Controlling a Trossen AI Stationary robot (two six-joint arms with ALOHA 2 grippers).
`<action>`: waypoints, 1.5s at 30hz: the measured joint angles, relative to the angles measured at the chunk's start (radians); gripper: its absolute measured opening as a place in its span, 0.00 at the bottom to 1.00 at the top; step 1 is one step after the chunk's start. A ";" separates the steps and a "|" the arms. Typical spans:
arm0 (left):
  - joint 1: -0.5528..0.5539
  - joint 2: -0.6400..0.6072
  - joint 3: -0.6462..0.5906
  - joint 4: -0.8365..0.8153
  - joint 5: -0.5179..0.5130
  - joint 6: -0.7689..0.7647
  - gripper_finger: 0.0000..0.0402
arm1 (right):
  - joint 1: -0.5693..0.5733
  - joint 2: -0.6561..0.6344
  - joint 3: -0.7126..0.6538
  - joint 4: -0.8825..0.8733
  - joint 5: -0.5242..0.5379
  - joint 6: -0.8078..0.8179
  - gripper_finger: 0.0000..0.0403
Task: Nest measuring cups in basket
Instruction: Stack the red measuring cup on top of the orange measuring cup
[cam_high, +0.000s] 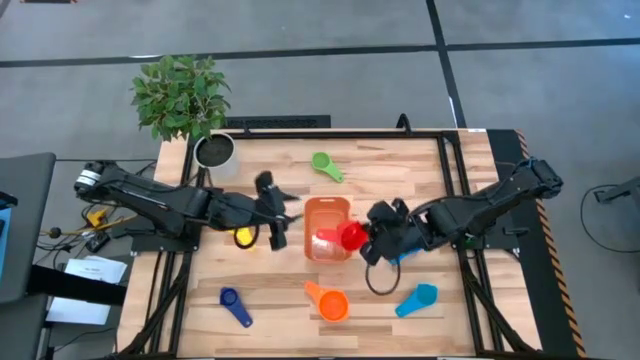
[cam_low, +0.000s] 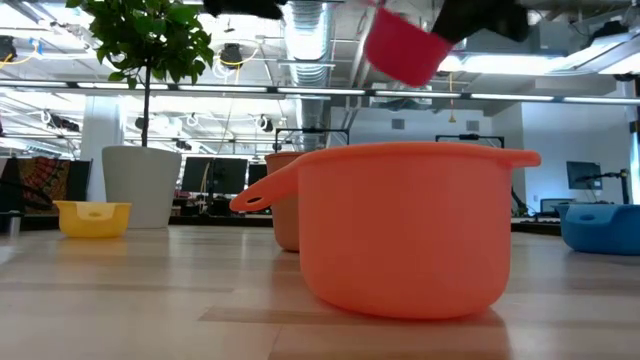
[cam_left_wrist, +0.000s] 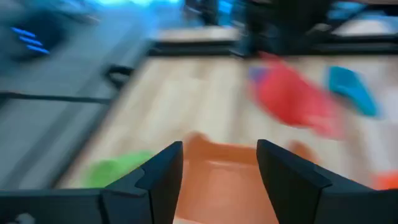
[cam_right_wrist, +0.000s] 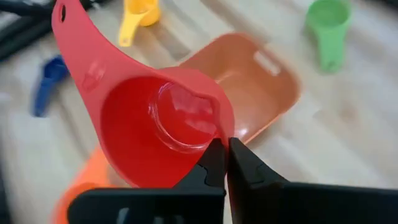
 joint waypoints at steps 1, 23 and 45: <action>-0.005 -0.006 0.000 0.001 -0.060 0.020 0.49 | 0.018 0.003 0.000 0.002 -0.006 0.055 0.02; 0.009 -0.007 0.000 -0.135 -0.234 0.126 0.49 | 0.212 0.387 0.142 0.269 -0.184 0.899 0.02; -0.011 -0.007 -0.067 -0.334 -0.214 -0.027 0.49 | 0.239 0.531 0.322 -0.011 -0.300 1.170 0.03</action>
